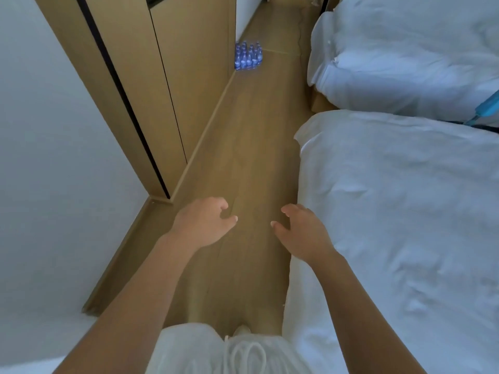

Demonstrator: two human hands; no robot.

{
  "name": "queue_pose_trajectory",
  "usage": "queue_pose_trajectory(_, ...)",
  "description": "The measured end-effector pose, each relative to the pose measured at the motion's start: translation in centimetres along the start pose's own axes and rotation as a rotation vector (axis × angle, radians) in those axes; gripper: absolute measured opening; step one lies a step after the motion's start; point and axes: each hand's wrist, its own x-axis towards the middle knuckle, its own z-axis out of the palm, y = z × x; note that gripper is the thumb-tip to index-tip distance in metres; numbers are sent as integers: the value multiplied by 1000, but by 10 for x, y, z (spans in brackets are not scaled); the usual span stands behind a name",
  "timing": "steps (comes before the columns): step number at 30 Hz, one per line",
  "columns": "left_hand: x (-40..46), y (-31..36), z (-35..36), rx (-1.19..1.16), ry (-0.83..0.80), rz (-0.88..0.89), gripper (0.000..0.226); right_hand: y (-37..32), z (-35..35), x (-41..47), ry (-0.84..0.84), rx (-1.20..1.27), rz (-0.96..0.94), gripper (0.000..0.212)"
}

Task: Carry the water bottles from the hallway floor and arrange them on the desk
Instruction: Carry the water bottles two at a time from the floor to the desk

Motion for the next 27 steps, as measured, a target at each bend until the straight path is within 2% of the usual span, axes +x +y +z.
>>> queue_pose_trajectory(14, 256, 30, -79, -64, 34, -31, 47, 12, -52, 261, 50, -13, -12, 39)
queue_pose_trajectory(20, 396, 50, -141, -17, 18, 21, 47, -5, -86, 395, 49, 20, 13, 27)
queue_pose_trajectory(27, 524, 65, -166, -15, -55, 46, 49, 8, -110, 517, 66, 48, 63, 39)
